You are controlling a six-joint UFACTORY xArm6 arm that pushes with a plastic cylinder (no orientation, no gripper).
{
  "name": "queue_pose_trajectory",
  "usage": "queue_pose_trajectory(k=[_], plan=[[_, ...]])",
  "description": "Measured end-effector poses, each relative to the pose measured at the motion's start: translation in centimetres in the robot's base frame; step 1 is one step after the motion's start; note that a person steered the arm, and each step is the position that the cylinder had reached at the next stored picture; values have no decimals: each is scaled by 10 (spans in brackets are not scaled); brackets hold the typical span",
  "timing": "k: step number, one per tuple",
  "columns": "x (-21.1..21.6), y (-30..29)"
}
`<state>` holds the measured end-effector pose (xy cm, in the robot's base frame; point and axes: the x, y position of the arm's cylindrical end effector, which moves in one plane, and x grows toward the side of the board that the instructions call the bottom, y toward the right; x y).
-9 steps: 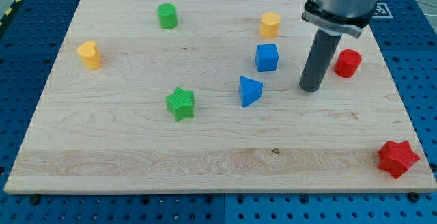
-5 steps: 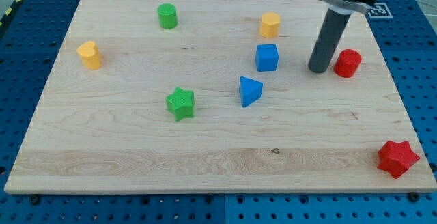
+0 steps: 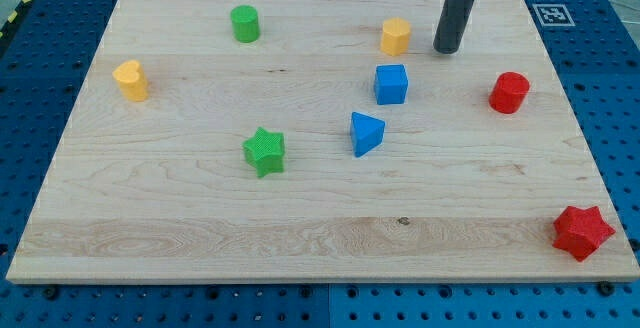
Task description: Move your arm to the top of the red circle
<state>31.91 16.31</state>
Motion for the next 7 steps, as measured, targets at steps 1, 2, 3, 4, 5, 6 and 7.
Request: queue_pose_trajectory(k=[1, 2, 3, 4, 5, 6, 7], plan=[[-19, 15], [-22, 40], [-12, 63], [-7, 69], [-7, 69], [-1, 75], [12, 78]])
